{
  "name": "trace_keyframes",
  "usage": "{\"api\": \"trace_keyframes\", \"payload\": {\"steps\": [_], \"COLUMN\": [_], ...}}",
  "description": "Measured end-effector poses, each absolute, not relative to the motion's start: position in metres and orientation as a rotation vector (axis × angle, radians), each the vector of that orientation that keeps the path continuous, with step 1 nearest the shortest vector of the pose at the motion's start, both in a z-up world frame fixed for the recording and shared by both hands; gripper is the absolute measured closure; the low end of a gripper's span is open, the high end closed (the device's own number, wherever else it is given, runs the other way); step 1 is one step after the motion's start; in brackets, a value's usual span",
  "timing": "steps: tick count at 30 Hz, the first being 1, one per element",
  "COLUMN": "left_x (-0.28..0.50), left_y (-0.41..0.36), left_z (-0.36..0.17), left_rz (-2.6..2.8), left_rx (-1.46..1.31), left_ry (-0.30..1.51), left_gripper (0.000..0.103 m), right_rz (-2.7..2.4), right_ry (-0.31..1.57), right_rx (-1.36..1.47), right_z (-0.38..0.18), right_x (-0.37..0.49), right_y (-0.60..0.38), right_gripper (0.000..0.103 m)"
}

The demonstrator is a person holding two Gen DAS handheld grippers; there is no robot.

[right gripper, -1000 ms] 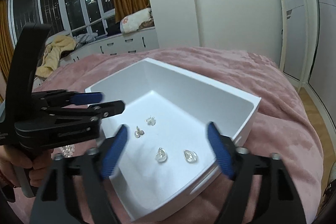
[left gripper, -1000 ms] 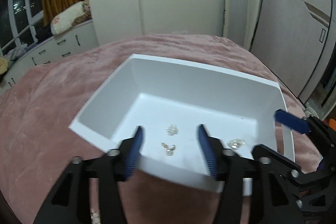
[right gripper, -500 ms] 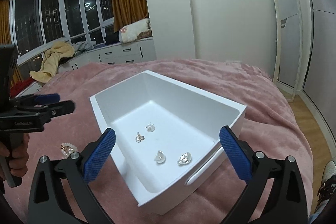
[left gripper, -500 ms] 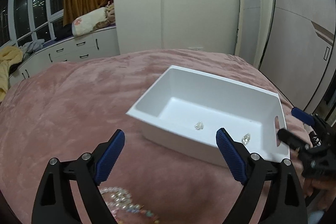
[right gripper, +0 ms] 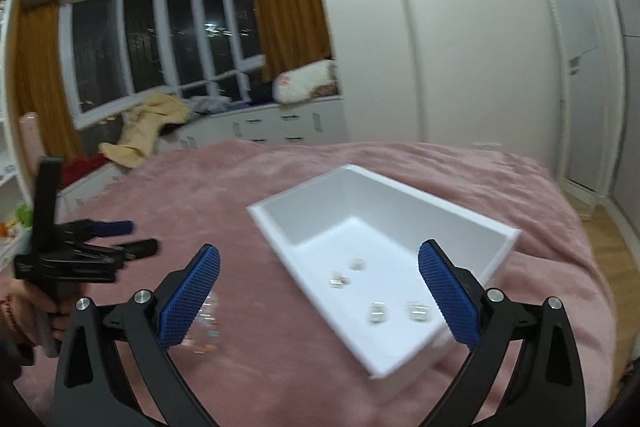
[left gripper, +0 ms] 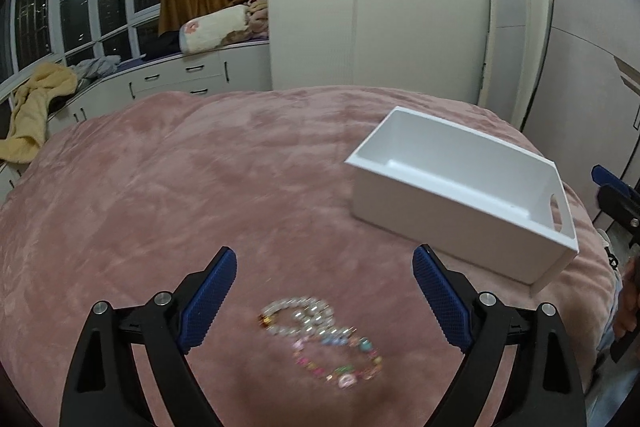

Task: Organize jewelry
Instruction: 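Withdraw both open tools from the box toward the bracelets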

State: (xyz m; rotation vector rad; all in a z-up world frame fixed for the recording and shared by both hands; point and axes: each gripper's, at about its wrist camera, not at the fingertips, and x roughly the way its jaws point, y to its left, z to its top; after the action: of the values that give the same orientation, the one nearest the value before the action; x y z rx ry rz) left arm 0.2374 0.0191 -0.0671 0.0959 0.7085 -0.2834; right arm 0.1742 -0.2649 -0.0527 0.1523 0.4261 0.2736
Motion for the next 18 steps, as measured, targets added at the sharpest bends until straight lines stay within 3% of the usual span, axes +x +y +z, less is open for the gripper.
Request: {"api": "trace_keyframes", "payload": {"steps": [18], "left_x": [0.242], "left_y": [0.058], "left_z": [-0.098], "left_rz": [-0.264], "left_rx": [0.096], "left_ry": [0.743], "left_gripper": [0.012], "right_rz": [0.533], "right_ry": [0.559], "right_rx": [0.057], "right_z": [-0.094], "right_x": [0.175], "right_y": [-0.147], "right_gripper": [0.006]}}
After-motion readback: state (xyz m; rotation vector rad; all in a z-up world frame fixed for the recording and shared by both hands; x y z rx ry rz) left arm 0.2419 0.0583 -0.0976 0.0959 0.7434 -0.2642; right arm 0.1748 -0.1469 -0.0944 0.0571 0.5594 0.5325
